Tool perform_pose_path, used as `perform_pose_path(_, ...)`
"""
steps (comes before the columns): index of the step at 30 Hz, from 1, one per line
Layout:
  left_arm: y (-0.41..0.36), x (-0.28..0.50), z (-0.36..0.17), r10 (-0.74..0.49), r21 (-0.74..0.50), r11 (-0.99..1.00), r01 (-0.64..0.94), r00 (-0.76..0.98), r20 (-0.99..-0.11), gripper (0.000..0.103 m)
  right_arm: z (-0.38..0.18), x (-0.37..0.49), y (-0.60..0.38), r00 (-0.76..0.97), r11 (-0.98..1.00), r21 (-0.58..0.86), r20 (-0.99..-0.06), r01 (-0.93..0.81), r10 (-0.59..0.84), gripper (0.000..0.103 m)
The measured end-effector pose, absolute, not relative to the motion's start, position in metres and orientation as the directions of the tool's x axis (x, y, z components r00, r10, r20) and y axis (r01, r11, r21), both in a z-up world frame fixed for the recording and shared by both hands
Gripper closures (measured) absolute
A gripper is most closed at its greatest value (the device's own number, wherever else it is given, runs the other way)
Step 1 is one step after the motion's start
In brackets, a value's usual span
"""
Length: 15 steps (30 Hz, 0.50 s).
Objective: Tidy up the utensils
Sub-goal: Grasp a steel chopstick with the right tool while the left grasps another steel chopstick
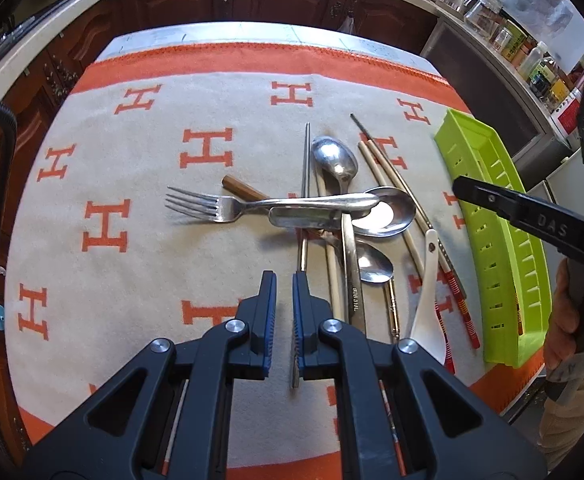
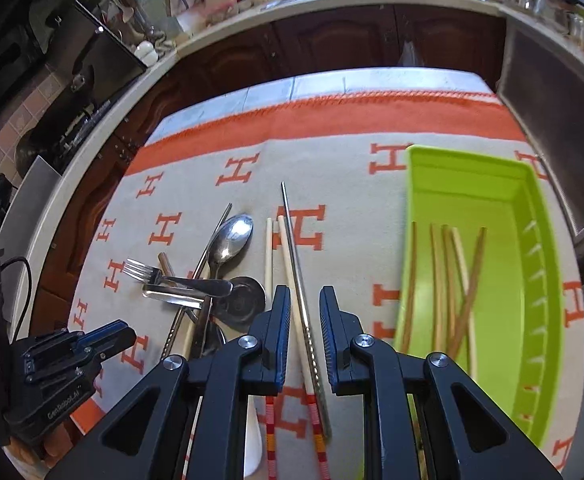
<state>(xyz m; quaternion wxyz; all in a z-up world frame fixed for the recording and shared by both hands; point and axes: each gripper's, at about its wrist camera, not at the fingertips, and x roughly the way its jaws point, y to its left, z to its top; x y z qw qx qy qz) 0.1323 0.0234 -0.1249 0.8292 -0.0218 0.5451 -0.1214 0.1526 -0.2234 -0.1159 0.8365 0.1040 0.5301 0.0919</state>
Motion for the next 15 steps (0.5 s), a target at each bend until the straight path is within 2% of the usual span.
perform_pose_path(6, 0.022, 0.138, -0.144, -0.241, -0.191, 0.966, 0.177, 0.336, -0.910, 0.097, -0.143, 0.182, -0.208, 0.326, 0.970, 0.238, -0.913, -0.058, 0.244, 0.091)
perform_pose_path(15, 0.015, 0.137, -0.156, -0.273, -0.220, 0.956, 0.196, 0.310, -0.911, 0.097, -0.164, 0.197, -0.195, 0.284, 0.988, 0.139, -0.947, -0.068, 0.152, 0.095)
